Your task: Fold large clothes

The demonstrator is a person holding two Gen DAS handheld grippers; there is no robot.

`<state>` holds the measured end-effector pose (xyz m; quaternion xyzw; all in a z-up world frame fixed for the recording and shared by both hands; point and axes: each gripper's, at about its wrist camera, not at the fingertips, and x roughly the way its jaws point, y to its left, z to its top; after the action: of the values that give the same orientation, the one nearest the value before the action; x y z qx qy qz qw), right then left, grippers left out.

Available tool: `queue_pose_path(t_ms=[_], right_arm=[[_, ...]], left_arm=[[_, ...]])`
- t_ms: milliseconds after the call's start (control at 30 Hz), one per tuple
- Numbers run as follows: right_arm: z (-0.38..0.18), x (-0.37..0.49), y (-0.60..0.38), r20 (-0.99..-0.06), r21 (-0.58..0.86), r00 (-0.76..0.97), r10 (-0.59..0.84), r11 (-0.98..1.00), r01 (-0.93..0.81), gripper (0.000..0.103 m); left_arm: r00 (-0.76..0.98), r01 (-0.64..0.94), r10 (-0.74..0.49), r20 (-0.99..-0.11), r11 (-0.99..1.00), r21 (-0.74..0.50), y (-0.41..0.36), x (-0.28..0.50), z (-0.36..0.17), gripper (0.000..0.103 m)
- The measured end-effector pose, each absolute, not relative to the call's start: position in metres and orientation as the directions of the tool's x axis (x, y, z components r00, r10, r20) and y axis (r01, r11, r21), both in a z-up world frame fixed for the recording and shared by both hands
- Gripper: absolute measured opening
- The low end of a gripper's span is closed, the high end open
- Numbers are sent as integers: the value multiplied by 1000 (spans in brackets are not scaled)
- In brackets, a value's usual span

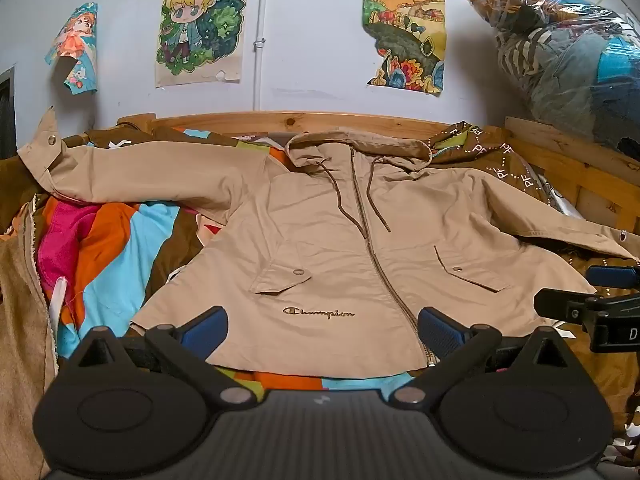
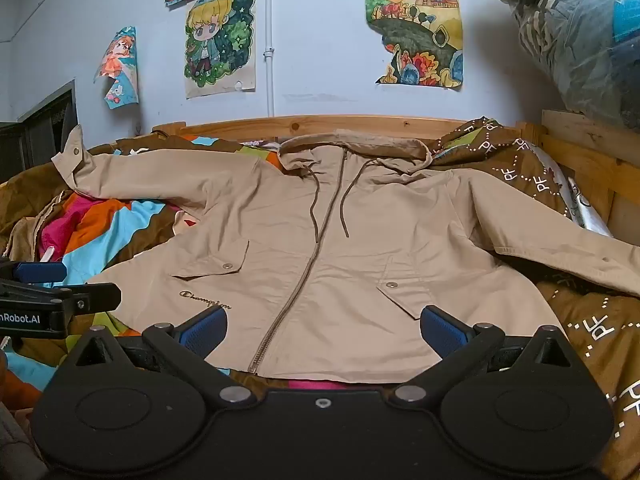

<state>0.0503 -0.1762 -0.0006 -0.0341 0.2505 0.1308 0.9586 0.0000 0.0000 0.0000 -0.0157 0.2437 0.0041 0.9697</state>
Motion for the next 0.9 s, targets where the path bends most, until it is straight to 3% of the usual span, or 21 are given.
queue_pose_path(t_ms=[900], right_arm=[[-2, 51, -177, -497, 4, 836, 234, 964, -267, 102]], left_arm=[[877, -17, -1, -480, 999, -34, -1, 0, -2, 102]])
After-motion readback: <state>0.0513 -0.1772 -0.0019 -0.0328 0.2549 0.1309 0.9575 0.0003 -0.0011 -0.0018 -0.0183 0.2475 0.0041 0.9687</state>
